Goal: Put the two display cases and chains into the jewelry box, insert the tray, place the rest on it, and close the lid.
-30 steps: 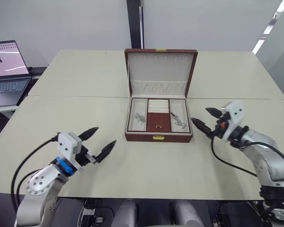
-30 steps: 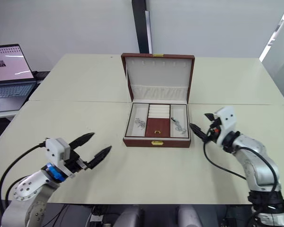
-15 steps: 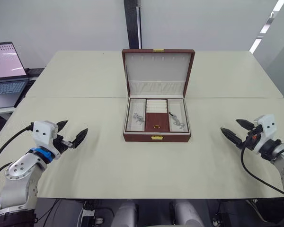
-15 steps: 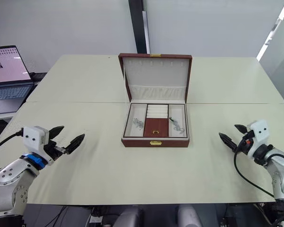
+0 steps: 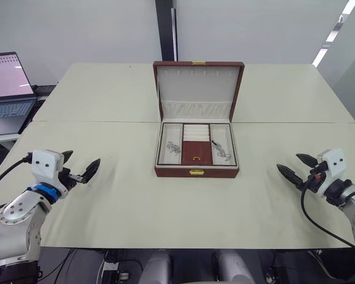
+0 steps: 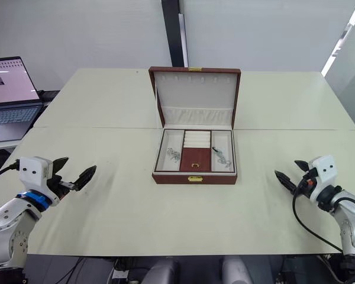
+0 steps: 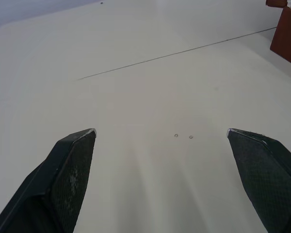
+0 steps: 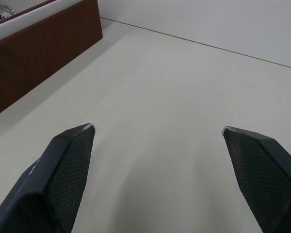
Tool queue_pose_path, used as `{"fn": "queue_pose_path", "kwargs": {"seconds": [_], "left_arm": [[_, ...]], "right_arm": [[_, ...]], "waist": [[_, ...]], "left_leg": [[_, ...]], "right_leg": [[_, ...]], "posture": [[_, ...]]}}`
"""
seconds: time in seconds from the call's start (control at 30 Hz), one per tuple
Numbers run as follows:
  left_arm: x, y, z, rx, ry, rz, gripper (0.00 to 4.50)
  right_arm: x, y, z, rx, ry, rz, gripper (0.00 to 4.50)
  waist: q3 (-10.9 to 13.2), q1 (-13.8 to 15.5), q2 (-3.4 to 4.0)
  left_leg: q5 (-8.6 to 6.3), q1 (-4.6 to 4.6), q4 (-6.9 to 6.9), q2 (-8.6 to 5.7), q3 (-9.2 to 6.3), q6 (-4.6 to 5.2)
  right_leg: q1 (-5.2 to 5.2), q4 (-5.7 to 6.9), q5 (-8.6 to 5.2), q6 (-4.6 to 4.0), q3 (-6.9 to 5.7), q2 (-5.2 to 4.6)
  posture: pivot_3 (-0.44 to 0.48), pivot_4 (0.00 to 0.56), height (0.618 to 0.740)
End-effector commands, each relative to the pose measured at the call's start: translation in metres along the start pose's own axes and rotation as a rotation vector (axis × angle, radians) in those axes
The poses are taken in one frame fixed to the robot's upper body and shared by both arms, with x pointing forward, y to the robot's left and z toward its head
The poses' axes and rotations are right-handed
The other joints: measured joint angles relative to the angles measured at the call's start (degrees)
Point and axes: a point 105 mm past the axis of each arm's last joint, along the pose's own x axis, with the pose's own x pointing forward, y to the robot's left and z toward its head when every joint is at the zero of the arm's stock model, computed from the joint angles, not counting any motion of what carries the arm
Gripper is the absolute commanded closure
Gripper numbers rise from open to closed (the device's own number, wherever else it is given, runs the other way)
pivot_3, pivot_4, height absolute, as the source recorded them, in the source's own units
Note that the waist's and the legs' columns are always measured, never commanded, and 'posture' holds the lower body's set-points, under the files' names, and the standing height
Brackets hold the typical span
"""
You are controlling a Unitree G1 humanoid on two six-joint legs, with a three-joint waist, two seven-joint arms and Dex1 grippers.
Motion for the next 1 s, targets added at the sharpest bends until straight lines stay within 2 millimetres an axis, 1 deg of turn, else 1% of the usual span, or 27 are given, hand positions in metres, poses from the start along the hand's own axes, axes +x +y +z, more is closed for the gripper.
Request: {"fn": "queue_pose_path", "kwargs": {"seconds": [0.03, 0.13, 0.23, 0.3, 0.33, 0.37, 0.47, 0.53, 0.57, 0.6, 0.67, 0.7, 0.83, 0.87, 1.0], "left_arm": [[0.001, 0.005, 0.010, 0.022, -0.022, 0.031, 0.00], [0.008, 0.003, 0.011, 0.011, -0.019, 0.039, 0.00], [0.018, -0.005, 0.013, -0.018, -0.029, 0.030, 0.00], [0.028, -0.018, 0.013, -0.014, -0.025, 0.003, 0.00], [0.032, -0.024, 0.013, -0.012, -0.024, -0.013, 0.40], [0.037, -0.030, 0.013, -0.012, -0.026, -0.029, 0.59], [0.051, -0.045, 0.018, -0.035, -0.037, -0.074, 1.46], [0.061, -0.057, 0.021, -0.043, -0.043, -0.111, 2.09], [0.067, -0.065, 0.023, -0.050, -0.046, -0.135, 2.39], [0.075, -0.080, 0.023, -0.059, -0.042, -0.175, 2.63], [0.084, -0.102, 0.020, -0.067, -0.031, -0.236, 2.98], [0.086, -0.108, 0.020, -0.071, -0.029, -0.252, 3.21], [0.090, -0.126, 0.016, -0.084, -0.021, -0.299, 4.40], [0.091, -0.129, 0.015, -0.086, -0.018, -0.306, 4.48], [0.091, -0.137, 0.015, -0.095, -0.019, -0.338, 4.48]], "right_arm": [[-0.001, -0.003, 0.015, -0.020, -0.055, -0.028, 0.03], [0.006, 0.001, 0.022, -0.015, -0.082, -0.020, 0.03], [0.015, 0.009, 0.027, -0.006, -0.109, -0.005, 0.03], [0.023, 0.016, 0.031, -0.004, -0.125, 0.004, 0.40], [0.027, 0.018, 0.032, -0.001, -0.132, 0.010, 0.62], [0.032, 0.022, 0.034, 0.000, -0.136, 0.018, 0.93], [0.046, 0.034, 0.039, 0.006, -0.149, 0.049, 1.93], [0.055, 0.045, 0.042, 0.007, -0.157, 0.079, 2.51], [0.060, 0.051, 0.043, 0.003, -0.157, 0.095, 2.76], [0.066, 0.058, 0.044, -0.004, -0.153, 0.113, 2.96], [0.073, 0.067, 0.043, -0.019, -0.143, 0.143, 3.30], [0.075, 0.069, 0.042, -0.021, -0.140, 0.153, 3.49], [0.083, 0.084, 0.042, -0.023, -0.138, 0.197, 4.42], [0.085, 0.088, 0.043, -0.024, -0.140, 0.208, 4.49], [0.090, 0.101, 0.044, -0.025, -0.139, 0.253, 4.49]], "waist": [[0.00, 0.01, 0.00], [0.00, -0.02, 0.00], [0.00, -0.03, 0.00], [0.00, -0.01, 0.00], [0.00, -0.01, 0.00], [0.00, 0.00, 0.00], [0.00, 0.00, 0.00], [0.00, -0.01, 0.00], [0.00, 0.00, 0.00], [0.00, -0.02, 0.00], [0.00, 0.00, 0.00], [0.00, 0.00, 0.00], [-0.01, -0.08, -0.01], [-0.01, -0.18, -0.01], [-0.01, -0.22, 0.00]], "left_leg": [[0.00, 0.00, 0.00, 0.00, 0.00, 0.00], [0.00, 0.00, 0.00, -0.01, 0.01, 0.00], [0.00, 0.01, 0.00, -0.01, 0.00, 0.00], [0.00, 0.01, 0.00, -0.01, 0.01, -0.01], [0.00, 0.00, 0.00, -0.01, -0.01, -0.01], [0.00, 0.00, 0.01, -0.03, 0.00, -0.01], [0.01, -0.02, 0.04, -0.04, -0.03, -0.01], [0.01, -0.03, 0.05, -0.04, -0.05, -0.02], [0.01, -0.03, 0.05, -0.04, -0.04, -0.02], [0.01, -0.03, 0.05, -0.05, -0.04, -0.02], [0.01, -0.03, 0.04, -0.05, -0.02, -0.02], [0.01, -0.06, 0.06, -0.10, -0.01, -0.02], [0.02, -0.13, 0.12, -0.09, -0.03, -0.03], [0.03, -0.20, 0.11, -0.07, -0.02, -0.05], [0.05, -0.28, 0.12, -0.04, -0.02, -0.08]], "right_leg": [[0.00, 0.00, 0.00, 0.00, 0.00, 0.00], [0.00, 0.00, 0.00, 0.00, 0.00, 0.00], [0.00, 0.02, 0.00, 0.00, -0.01, 0.01], [0.00, 0.02, 0.00, 0.01, 0.00, 0.00], [0.00, 0.02, 0.00, 0.01, -0.01, 0.00], [0.00, 0.01, 0.00, 0.01, -0.01, 0.00], [-0.01, 0.02, 0.01, 0.01, -0.03, 0.01], [-0.02, 0.03, 0.01, 0.01, -0.05, 0.01], [-0.03, 0.03, 0.01, 0.01, -0.04, 0.02], [-0.03, 0.03, 0.01, 0.01, -0.04, 0.01], [-0.06, 0.02, 0.01, 0.00, 0.00, 0.00], [-0.08, 0.03, 0.01, 0.01, -0.02, -0.01], [-0.13, 0.03, 0.04, 0.06, -0.04, 0.00], [-0.24, 0.04, 0.04, 0.06, -0.03, 0.01], [-0.37, 0.09, 0.05, 0.05, -0.02, 0.02]], "posture": [[0.000, 0.150, 0.740], [0.000, 0.150, 0.740], [0.000, 0.150, 0.740], [0.000, 0.150, 0.740], [0.000, 0.150, 0.740], [0.000, 0.150, 0.740], [0.000, 0.150, 0.740], [0.000, 0.150, 0.740], [0.000, 0.150, 0.740], [0.000, 0.150, 0.740], [0.000, 0.150, 0.740], [0.000, 0.150, 0.740], [0.000, 0.150, 0.740], [0.000, 0.150, 0.740], [0.000, 0.150, 0.740]]}}
